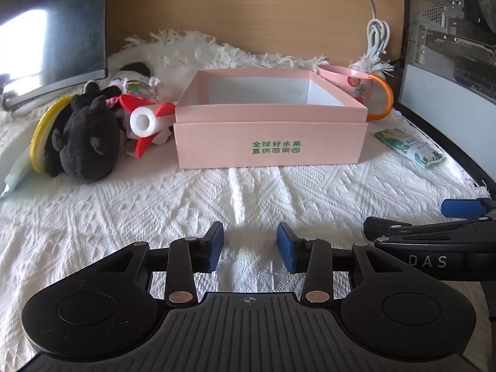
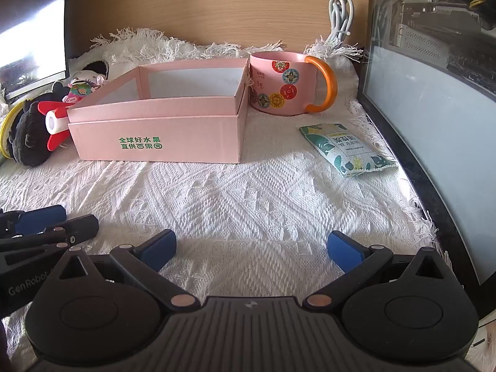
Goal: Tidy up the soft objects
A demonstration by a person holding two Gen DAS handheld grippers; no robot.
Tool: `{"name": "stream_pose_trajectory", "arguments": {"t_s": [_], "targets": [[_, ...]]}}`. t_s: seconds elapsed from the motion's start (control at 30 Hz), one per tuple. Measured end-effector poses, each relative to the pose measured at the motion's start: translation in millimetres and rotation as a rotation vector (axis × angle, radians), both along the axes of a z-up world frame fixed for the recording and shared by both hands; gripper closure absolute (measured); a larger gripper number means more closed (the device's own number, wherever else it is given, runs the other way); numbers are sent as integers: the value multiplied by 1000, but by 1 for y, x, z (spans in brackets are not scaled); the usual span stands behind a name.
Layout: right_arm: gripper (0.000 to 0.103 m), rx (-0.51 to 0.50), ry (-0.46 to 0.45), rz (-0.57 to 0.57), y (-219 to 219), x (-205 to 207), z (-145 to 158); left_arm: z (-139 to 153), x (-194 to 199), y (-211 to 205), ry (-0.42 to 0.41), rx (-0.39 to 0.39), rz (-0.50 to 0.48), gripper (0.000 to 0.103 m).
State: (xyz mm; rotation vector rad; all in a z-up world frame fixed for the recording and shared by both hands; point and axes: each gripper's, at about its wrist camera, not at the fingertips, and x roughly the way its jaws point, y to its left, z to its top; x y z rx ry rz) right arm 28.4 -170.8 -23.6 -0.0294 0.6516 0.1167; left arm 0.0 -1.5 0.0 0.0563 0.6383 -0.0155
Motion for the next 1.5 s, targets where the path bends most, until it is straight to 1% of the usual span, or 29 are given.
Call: {"name": "stream_pose_trajectory", "arguments": {"t_s": [0.03, 0.13, 0.17, 0.4, 0.43, 1.5], "targets": [[0, 0, -1, 0, 0, 0, 0, 1, 0, 4, 0, -83, 0, 60], [0, 0, 0, 0, 0, 0, 0, 1, 0, 7, 0, -77, -1, 60], [0, 0, 0, 0, 0, 0, 0, 1, 0, 0, -2, -36, 0, 60], [0, 1, 0, 0, 0, 0, 0, 3, -1, -4, -1, -40, -1, 60], [0, -1, 0, 0, 0, 0, 0, 1, 0, 1, -1, -38, 1, 60], [0, 1, 0, 0, 0, 0, 0, 1, 0, 1, -1, -40, 1, 60]]}}
